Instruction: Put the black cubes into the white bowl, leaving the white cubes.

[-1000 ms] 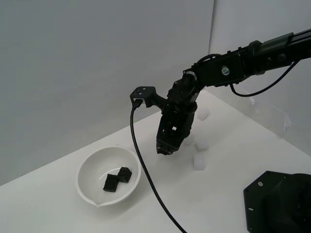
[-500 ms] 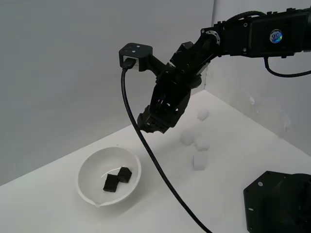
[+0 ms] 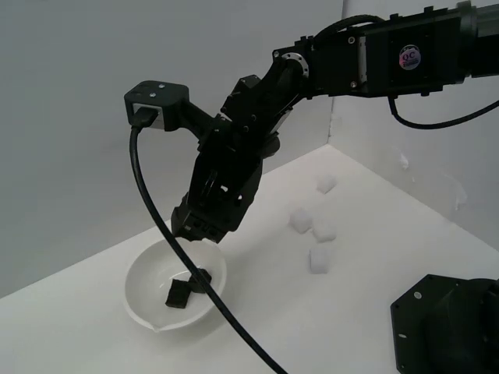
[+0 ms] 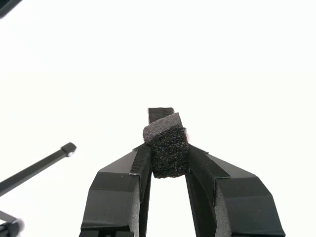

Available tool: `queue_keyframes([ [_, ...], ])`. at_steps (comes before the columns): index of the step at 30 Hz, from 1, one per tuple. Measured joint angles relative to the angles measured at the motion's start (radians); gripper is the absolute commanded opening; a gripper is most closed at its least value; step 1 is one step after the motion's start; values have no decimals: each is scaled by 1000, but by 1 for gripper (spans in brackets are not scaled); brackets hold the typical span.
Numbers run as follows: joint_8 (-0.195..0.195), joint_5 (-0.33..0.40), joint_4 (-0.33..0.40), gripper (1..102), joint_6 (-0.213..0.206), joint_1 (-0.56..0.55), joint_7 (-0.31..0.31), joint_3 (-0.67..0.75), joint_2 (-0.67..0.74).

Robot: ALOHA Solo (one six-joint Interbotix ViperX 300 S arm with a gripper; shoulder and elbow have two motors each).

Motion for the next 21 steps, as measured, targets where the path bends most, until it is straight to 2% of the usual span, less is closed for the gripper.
queue_keyframes([
  [2,0,-5,-3,4,-9,-8,-2,-17,-20],
  [4,0,-5,-5,12,-11,-8,-2,-26,-26],
  [7,2,-8,-9,45,-31,-8,-2,-29,-32],
  [8,0,-11,-12,53,-38,-8,-2,-31,-32],
  [12,0,-14,-15,73,-46,-8,-12,-37,-41],
  [15,0,-14,-15,99,-46,-8,-14,-37,-41],
  [21,2,-23,-21,100,-48,-8,-28,-37,-41],
])
